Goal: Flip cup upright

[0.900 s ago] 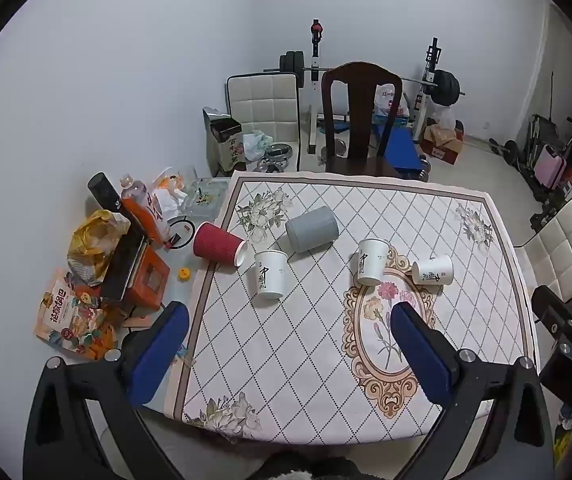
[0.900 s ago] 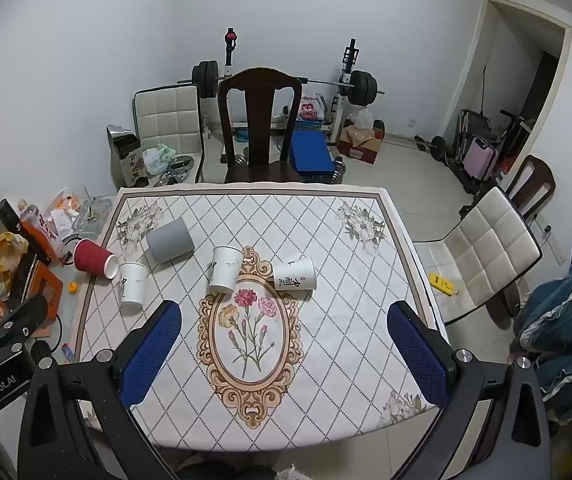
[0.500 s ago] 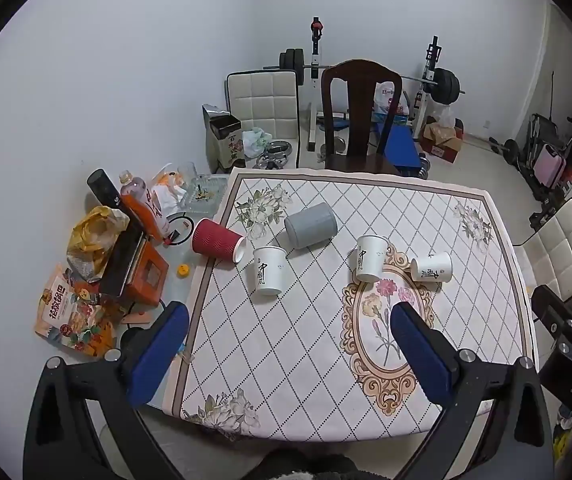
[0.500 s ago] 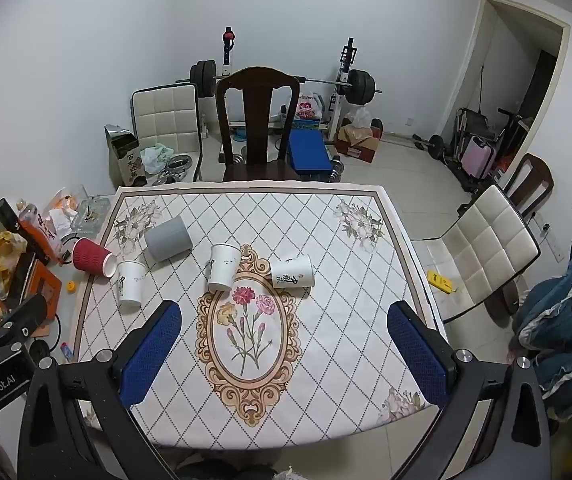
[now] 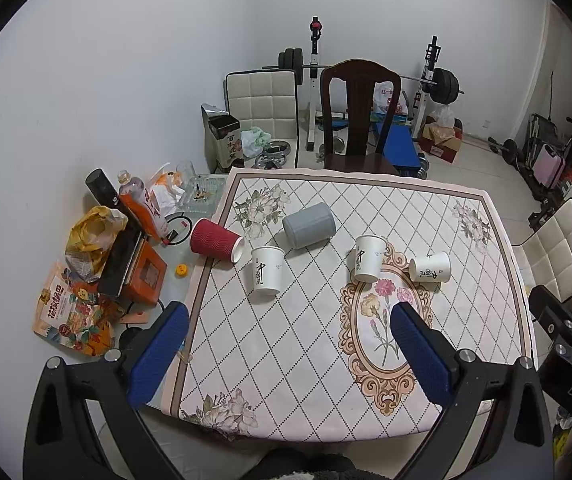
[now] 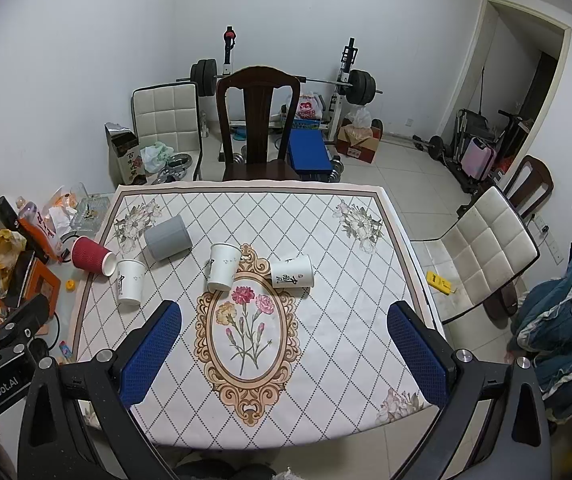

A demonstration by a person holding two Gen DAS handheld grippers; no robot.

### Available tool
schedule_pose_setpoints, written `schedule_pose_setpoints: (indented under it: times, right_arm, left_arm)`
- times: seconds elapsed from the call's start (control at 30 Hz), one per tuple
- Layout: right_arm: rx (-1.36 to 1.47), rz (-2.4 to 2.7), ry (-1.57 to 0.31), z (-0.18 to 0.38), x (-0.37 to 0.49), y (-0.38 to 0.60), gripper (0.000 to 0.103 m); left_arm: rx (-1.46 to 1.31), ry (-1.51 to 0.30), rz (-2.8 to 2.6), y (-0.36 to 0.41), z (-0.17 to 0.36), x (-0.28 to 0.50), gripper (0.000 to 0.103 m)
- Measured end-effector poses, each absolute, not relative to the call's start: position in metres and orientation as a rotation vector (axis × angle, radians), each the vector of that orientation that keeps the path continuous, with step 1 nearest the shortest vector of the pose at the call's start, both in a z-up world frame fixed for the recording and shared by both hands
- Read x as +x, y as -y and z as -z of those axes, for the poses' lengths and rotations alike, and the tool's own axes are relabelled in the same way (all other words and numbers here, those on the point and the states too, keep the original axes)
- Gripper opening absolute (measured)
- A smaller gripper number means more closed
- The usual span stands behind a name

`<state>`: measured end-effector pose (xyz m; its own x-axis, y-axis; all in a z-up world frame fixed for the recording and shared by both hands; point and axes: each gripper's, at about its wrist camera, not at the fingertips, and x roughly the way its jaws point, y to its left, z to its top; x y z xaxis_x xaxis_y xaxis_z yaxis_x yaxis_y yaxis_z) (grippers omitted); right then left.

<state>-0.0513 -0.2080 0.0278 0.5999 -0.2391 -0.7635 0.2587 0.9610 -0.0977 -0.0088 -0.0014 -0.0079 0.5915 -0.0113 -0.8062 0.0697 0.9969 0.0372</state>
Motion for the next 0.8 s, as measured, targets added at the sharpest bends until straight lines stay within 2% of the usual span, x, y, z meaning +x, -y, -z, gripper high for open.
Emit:
schedule_pose_setpoints:
  times: [0.8]
  right_arm:
    - [0.023,0.280,-0.882,-0.033,-0.053,0.197,0.103]
  left_arm:
    - [0.070,-0.935,0.042,-0.001,0.002,-0.003,0.103]
